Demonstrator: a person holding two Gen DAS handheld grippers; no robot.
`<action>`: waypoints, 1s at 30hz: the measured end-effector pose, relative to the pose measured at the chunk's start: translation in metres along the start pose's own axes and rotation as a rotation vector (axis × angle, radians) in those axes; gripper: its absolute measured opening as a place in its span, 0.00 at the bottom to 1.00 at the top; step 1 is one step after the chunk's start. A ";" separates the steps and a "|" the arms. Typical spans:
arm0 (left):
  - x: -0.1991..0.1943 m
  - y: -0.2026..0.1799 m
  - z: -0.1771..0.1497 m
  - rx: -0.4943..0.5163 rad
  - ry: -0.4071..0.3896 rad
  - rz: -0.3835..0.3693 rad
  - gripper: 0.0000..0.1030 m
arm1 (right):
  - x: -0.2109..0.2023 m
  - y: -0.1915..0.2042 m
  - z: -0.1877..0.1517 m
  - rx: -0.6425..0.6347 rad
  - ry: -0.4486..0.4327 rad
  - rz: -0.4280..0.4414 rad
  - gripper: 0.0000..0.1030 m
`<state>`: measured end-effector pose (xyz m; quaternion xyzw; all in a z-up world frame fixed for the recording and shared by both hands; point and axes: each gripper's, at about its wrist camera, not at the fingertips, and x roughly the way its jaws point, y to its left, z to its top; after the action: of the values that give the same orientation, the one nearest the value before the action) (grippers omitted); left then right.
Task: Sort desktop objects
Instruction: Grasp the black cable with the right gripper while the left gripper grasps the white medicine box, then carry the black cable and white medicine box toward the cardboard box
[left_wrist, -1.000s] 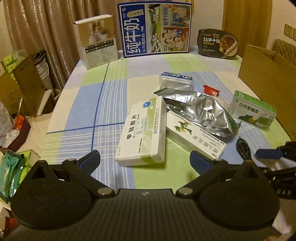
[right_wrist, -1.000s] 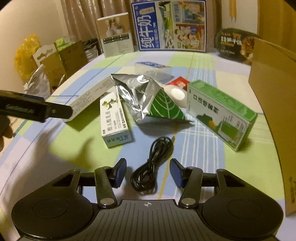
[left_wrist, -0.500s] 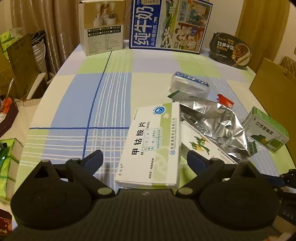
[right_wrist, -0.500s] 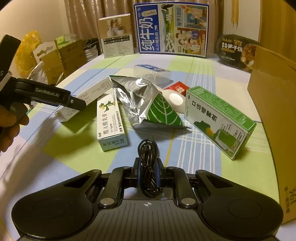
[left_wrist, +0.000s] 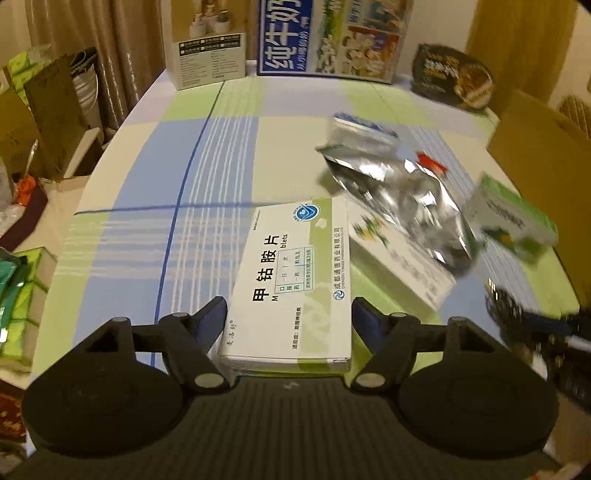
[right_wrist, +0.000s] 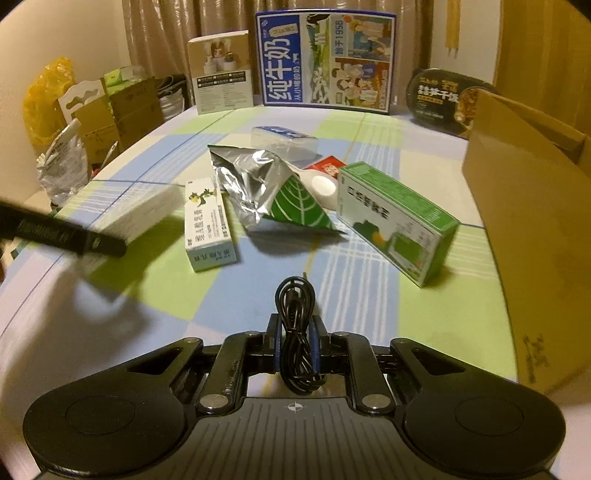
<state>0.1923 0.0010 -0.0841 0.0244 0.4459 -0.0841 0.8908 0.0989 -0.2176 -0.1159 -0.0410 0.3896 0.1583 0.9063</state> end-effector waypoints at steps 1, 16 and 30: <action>-0.006 -0.005 -0.006 0.002 0.004 0.008 0.68 | -0.004 -0.002 -0.002 0.002 -0.001 -0.007 0.12; -0.041 -0.061 -0.062 0.035 -0.012 -0.023 0.77 | -0.022 -0.015 -0.024 -0.014 -0.018 -0.047 0.44; -0.025 -0.062 -0.056 0.008 -0.011 -0.057 0.79 | 0.000 -0.013 -0.025 -0.048 -0.051 0.013 0.44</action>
<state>0.1227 -0.0498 -0.0959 0.0147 0.4412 -0.1113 0.8904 0.0853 -0.2345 -0.1337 -0.0561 0.3625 0.1743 0.9138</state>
